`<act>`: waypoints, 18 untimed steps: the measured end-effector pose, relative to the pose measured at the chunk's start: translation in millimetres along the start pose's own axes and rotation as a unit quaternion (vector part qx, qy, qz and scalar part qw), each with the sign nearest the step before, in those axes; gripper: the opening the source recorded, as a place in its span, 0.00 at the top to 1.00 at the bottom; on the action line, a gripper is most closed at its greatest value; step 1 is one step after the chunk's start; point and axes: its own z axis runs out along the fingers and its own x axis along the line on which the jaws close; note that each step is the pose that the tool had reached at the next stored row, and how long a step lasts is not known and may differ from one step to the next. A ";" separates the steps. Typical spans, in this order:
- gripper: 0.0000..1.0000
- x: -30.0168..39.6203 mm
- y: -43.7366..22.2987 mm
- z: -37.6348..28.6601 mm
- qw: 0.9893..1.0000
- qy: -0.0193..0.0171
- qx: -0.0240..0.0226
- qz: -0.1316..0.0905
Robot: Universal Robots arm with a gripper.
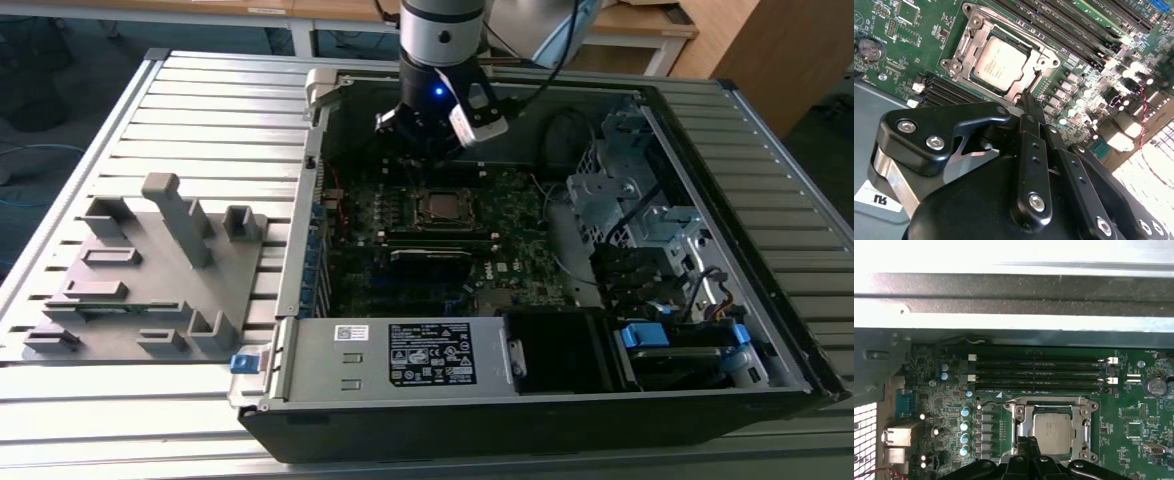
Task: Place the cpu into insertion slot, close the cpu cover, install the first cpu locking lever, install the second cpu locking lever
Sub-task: 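Install the first cpu locking lever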
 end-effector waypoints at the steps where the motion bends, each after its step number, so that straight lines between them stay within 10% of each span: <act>1: 0.90 0.0 0.0 -1.0 1.000 0.000 0.000 0.000; 18: 0.90 11.6 0.0 -1.2 1.000 0.000 0.000 0.000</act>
